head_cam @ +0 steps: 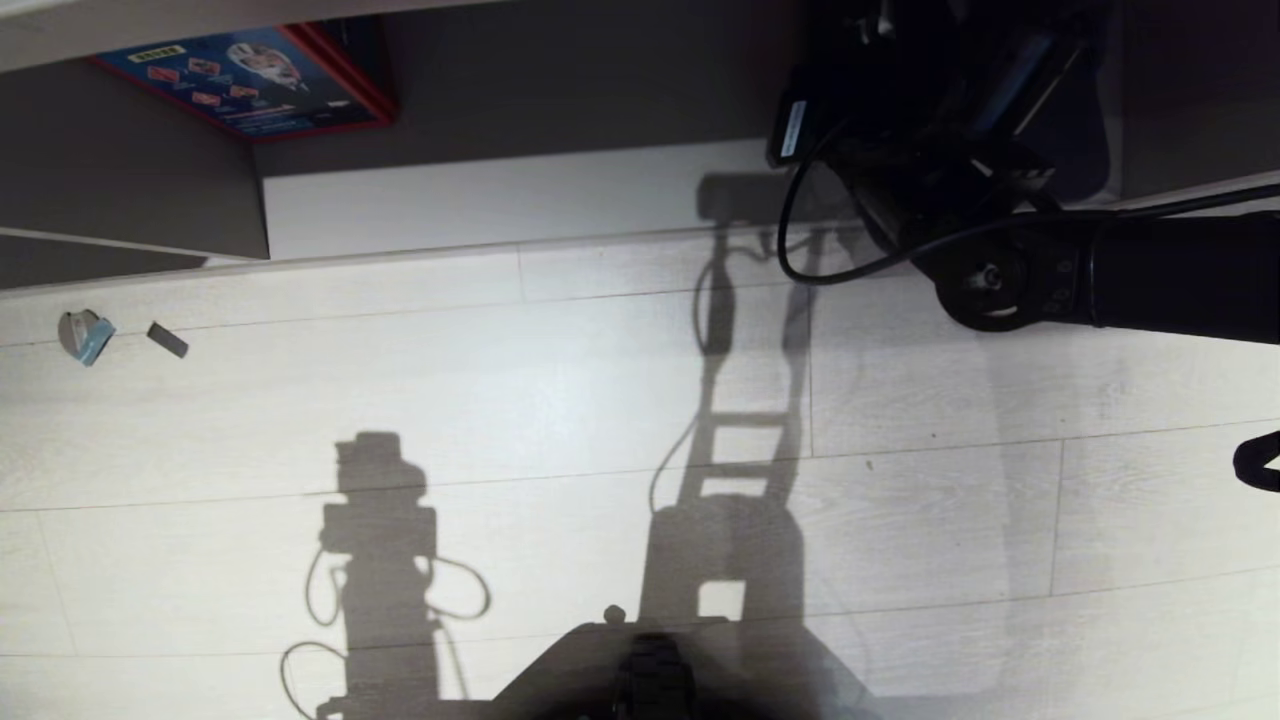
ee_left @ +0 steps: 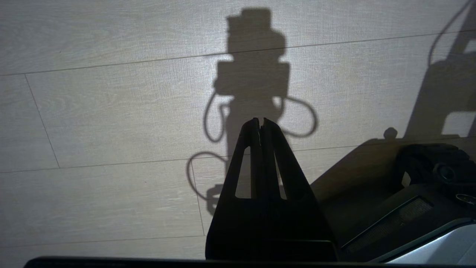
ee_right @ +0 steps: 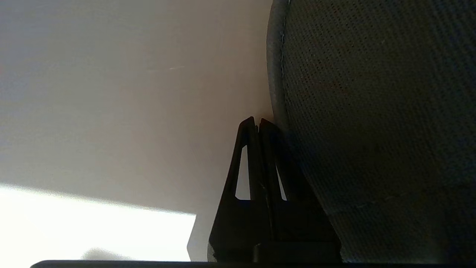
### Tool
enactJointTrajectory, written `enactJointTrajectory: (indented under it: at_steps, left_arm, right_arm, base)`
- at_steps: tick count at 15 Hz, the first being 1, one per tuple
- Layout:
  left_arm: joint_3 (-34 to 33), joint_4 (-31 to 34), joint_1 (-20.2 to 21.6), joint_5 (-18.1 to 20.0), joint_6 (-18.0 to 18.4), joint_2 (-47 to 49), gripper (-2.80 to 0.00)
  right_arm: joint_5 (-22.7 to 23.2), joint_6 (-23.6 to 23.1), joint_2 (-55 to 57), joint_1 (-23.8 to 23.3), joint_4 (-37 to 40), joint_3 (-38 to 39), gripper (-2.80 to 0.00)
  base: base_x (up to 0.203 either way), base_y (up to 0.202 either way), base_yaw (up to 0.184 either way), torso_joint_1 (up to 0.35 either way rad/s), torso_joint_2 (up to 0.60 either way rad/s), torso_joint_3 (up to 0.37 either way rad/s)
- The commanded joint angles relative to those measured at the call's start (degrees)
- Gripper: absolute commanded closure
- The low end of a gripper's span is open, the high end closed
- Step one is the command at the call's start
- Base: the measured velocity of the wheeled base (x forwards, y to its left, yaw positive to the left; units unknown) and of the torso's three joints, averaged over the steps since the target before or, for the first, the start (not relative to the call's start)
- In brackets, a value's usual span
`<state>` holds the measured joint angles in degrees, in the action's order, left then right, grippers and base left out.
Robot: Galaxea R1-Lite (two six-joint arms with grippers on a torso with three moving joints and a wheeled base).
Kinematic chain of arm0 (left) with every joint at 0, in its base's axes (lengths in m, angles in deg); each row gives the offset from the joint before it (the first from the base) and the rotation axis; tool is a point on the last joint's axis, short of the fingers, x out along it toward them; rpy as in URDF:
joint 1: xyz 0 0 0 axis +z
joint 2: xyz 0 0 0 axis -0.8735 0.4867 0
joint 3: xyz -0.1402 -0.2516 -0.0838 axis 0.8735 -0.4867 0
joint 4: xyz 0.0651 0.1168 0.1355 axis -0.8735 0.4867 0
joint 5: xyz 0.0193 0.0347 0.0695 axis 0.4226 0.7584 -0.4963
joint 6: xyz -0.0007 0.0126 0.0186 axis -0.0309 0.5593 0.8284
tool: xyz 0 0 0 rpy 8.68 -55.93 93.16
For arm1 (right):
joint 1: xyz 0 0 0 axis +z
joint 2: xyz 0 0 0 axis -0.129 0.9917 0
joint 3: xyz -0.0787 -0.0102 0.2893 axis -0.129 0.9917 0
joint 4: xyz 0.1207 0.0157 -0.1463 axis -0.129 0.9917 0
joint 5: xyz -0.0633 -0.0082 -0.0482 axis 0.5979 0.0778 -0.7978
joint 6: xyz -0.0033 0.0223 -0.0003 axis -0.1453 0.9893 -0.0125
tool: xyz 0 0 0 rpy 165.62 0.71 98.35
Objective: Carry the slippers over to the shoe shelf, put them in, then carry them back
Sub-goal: Place the slippers into the shoe cabinet
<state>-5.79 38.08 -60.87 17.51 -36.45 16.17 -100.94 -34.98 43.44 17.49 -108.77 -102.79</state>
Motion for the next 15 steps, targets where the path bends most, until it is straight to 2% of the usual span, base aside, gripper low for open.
enactJointTrajectory:
  at_steps: [1, 6, 10, 15]
  left_arm:
    - [0.0, 0.0, 0.0, 0.0, 0.0, 0.0, 0.0]
    - [0.0, 0.0, 0.0, 0.0, 0.0, 0.0, 0.0]
    - [0.0, 0.0, 0.0, 0.0, 0.0, 0.0, 0.0]
    - [0.0, 0.0, 0.0, 0.0, 0.0, 0.0, 0.0]
  right_arm:
    - [0.0, -0.1, -1.0, -0.7, -0.2, 0.4, 0.0]
    - [0.8, -0.4, -1.4, -3.5, -0.2, 0.3, 0.0]
    - [4.3, -0.2, -1.4, -5.7, 0.0, 0.1, 0.0]
    - [6.6, 0.1, -1.3, -6.6, -0.2, -0.2, 0.0]
  base:
    - [0.0, 0.0, 0.0, 0.0, 0.0, 0.0]
    - [0.0, 0.0, 0.0, 0.0, 0.0, 0.0]
    - [0.0, 0.0, 0.0, 0.0, 0.0, 0.0]
    - [0.0, 0.0, 0.0, 0.0, 0.0, 0.0]
